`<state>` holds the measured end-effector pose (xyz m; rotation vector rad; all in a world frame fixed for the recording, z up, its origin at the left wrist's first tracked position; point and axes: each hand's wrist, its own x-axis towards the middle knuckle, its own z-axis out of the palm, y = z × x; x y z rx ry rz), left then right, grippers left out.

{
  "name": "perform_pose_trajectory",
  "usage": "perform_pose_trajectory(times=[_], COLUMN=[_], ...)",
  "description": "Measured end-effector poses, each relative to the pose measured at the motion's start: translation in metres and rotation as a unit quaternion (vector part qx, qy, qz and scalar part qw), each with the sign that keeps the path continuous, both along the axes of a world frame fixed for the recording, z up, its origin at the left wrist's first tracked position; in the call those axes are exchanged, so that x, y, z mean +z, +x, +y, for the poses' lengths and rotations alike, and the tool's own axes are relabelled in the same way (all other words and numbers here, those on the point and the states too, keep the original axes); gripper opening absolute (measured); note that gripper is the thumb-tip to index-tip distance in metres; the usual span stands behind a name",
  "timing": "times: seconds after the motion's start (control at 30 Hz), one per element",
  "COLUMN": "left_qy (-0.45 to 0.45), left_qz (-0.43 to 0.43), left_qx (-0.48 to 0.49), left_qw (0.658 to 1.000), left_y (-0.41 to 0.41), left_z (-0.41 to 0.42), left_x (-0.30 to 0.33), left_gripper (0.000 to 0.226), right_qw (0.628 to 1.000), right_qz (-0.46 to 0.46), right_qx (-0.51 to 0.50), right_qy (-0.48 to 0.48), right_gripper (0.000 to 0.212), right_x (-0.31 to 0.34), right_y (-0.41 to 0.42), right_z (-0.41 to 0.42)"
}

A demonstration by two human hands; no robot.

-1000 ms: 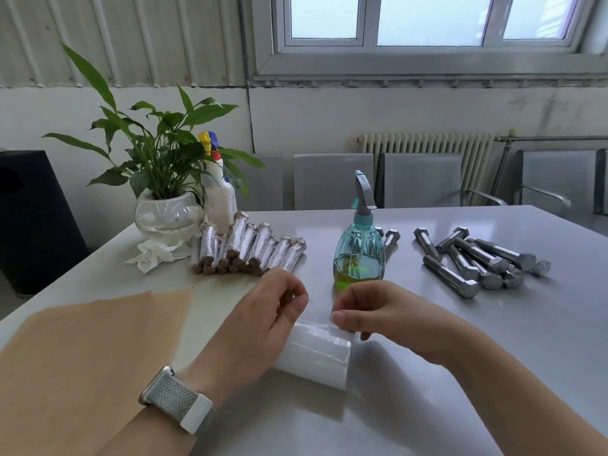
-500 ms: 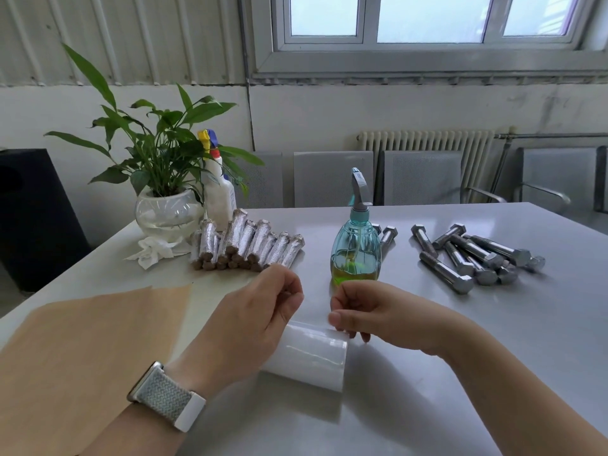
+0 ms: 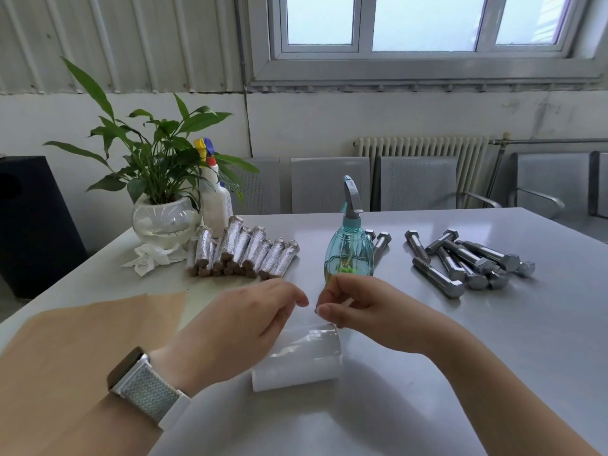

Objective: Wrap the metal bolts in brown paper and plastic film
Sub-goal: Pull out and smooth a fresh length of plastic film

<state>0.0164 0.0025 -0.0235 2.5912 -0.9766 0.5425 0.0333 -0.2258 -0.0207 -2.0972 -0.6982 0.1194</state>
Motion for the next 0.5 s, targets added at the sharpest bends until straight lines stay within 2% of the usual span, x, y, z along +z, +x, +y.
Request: perform_pose_trajectory(times=[0.13,0.27,0.43,0.5], left_qy=[-0.093,-0.127,0.007,0.056], left_qz=[0.064,0.135,0.059,0.041], left_qx=[-0.008,-0.001,0.027,0.035], left_qw=[0.994,0.983,0.998,0.997], left_y=[0.000,0.002,0.005,0.008], left_z=[0.001,-0.001,-0.017,-0.024], left_x=[0.004,0.014,0.019,0.018], left_gripper=[0.021,0.017,0.052,0.054], right_qw=[1.000,1.000,0.999,0.998], right_qz=[-0.006,-0.020,-0.035,-0.031], right_qx=[0.004,-0.007,-0.015,-0.029], right_qy=[0.019,0.015,0.032,0.054], right_gripper=[0.015,0.014,0.021,0.021], right_x=[0.002,0.002,0.000,-0.002], right_y=[-0.002,-0.003,0.000,0.002], right_z=[0.003,0.006,0.009,0.010])
